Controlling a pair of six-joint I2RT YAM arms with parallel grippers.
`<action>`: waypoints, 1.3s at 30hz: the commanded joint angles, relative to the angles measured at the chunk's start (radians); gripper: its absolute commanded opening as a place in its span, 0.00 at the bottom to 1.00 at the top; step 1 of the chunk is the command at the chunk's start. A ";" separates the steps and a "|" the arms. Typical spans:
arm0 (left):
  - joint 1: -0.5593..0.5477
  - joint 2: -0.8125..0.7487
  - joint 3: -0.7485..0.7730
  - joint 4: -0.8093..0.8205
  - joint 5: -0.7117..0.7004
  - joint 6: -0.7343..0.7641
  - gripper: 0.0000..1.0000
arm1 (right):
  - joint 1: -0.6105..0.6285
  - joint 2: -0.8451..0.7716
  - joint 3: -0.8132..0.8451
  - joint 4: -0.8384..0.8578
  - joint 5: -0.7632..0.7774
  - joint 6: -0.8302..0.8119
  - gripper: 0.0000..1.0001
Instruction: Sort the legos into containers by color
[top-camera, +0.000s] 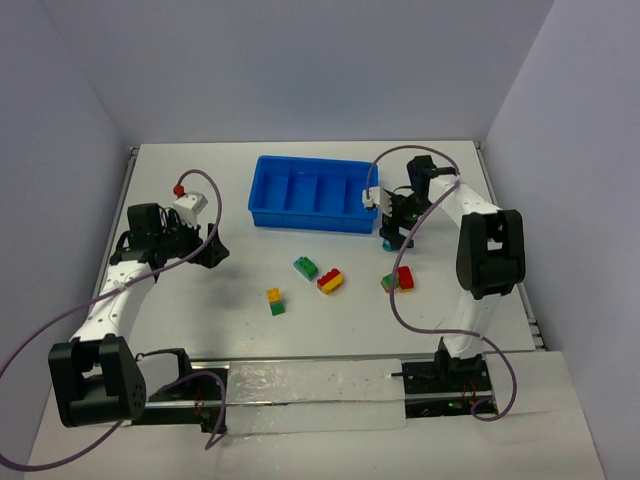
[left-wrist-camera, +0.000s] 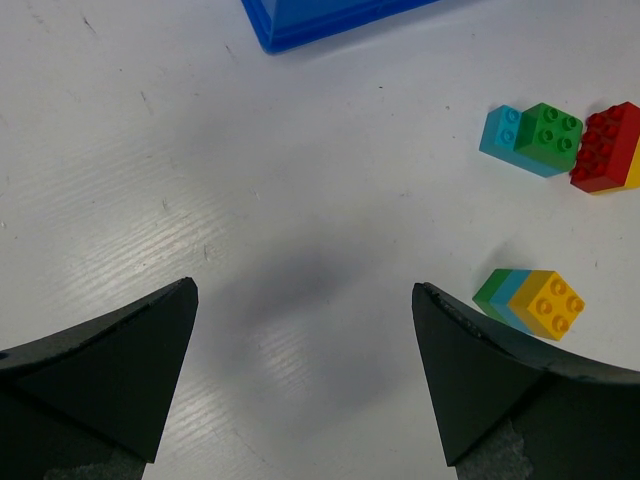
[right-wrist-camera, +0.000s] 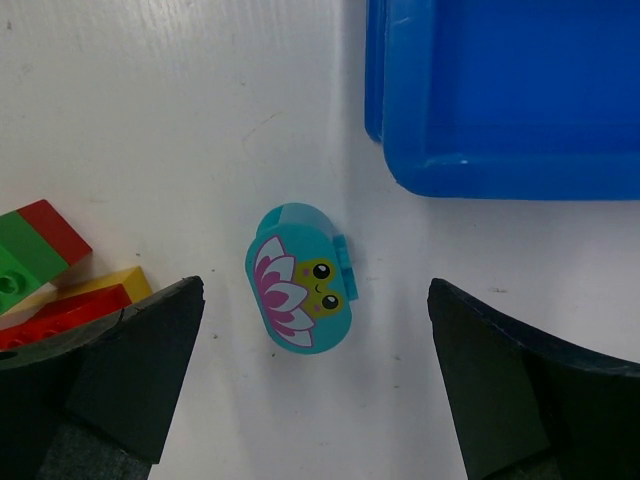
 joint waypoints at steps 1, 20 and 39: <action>0.003 0.005 0.032 0.041 -0.002 0.017 0.99 | 0.009 0.031 -0.026 0.029 0.032 -0.048 1.00; 0.003 0.020 0.029 0.065 -0.021 0.023 0.99 | 0.026 0.028 -0.125 0.125 0.106 -0.084 0.67; 0.003 0.038 0.032 0.148 -0.046 -0.035 0.99 | 0.033 -0.293 0.048 0.060 -0.065 0.383 0.00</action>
